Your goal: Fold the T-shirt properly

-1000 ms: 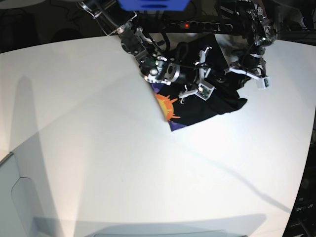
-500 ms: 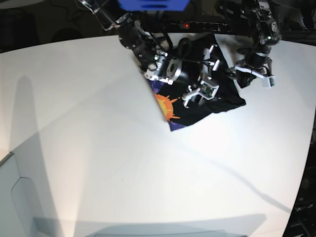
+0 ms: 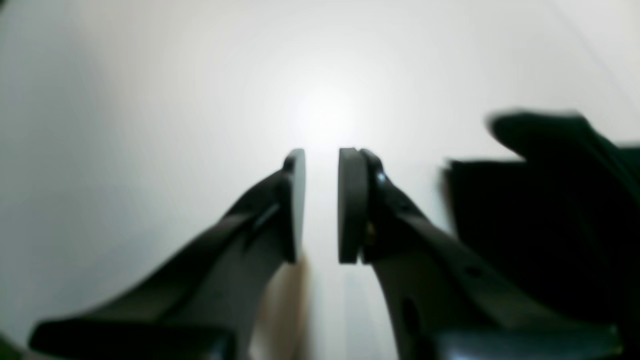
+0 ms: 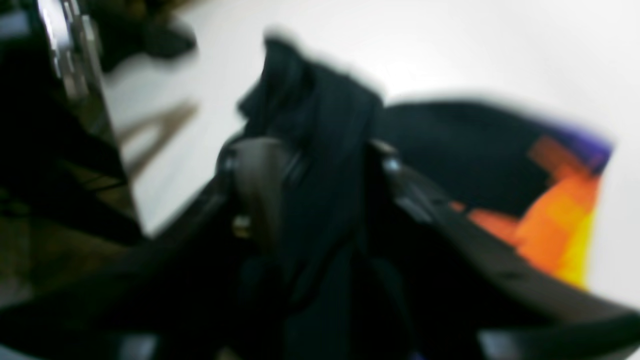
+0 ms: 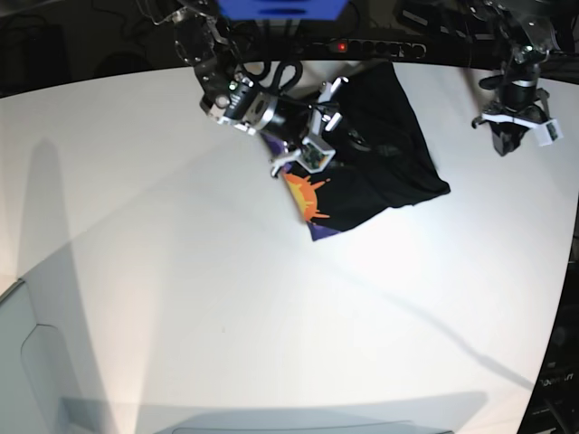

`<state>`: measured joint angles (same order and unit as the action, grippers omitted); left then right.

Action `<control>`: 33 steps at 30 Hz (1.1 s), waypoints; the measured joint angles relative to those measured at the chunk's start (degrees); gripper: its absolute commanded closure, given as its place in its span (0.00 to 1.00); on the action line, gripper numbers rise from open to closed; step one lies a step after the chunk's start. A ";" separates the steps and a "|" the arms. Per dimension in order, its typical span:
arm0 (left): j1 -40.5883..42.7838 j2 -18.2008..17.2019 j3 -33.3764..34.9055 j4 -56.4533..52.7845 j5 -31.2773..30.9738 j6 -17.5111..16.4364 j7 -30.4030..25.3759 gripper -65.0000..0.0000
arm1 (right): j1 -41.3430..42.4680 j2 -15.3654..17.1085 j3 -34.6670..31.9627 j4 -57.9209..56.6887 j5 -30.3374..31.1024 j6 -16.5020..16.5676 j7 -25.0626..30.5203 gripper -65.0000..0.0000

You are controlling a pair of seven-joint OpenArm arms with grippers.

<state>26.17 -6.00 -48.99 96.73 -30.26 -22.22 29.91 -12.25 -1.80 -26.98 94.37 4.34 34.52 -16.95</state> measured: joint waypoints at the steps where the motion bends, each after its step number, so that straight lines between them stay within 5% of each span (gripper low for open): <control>1: -0.15 0.00 -1.20 -0.20 0.00 0.00 -0.07 0.82 | -0.50 0.02 -0.09 -0.70 0.11 0.00 0.15 0.84; 5: -0.31 -0.02 -4.24 -0.31 0.04 0.00 -0.07 0.82 | -1.18 -0.11 -0.02 -3.45 -0.17 -0.02 0.20 0.97; 11: -0.31 0.00 -4.61 -0.07 0.04 -0.02 0.04 0.82 | -3.48 -0.09 -0.76 -4.90 -0.35 -0.04 0.20 0.98; 19: -0.13 0.09 -4.68 0.02 0.07 -0.02 0.09 0.82 | -1.92 3.58 -15.76 -4.57 0.35 0.33 1.70 0.98; 33: 0.00 0.31 -4.70 0.02 0.00 -0.02 0.07 0.82 | -3.67 3.56 -4.02 3.67 1.55 0.31 5.01 0.98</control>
<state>26.17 -5.69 -53.69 96.75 -30.26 -22.24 29.98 -15.92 1.76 -31.00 98.04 5.89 34.83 -11.94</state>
